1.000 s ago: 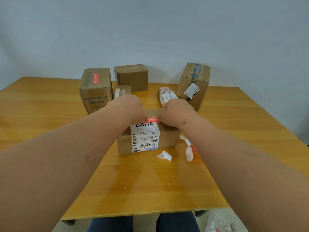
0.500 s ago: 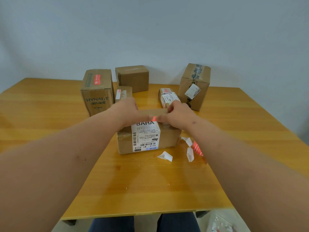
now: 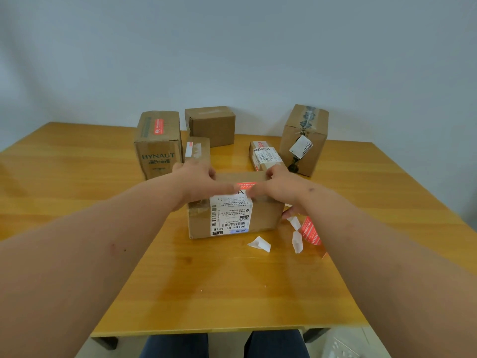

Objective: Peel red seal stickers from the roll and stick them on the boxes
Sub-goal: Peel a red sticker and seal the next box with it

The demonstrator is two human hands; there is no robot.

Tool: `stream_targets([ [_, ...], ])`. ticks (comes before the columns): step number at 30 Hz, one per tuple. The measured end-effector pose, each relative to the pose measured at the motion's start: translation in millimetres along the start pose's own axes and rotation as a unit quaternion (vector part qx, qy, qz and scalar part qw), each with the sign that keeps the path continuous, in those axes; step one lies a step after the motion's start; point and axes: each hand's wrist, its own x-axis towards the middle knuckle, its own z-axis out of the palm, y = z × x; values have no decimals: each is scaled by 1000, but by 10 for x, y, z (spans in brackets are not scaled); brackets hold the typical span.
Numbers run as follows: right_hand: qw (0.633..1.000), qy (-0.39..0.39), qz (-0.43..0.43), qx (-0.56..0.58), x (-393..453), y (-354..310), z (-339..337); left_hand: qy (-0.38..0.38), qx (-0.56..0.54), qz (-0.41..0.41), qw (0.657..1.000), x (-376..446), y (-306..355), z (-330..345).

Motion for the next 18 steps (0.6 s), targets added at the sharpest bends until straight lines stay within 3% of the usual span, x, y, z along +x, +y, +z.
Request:
stream_targets([
  [3,996,-72,-6,-46,-42,-63,36,-60,166,25,984,-100,-3,-82],
  [6,989,-116,-50,-82,-154,-153,119,-69,246,38,966,-105,-152,-162],
  [11,973,-161,-101,-129,-174,-435,437,-73,307,-3,949,-154,-455,-316],
  [14,963,-139,-155,-169,-155,-678,712,0,311,-45,949,-225,-673,-406],
  [18,951,-122,-195,-209,-94,-945,1105,-13,288,-74,955,-272,-859,-562],
])
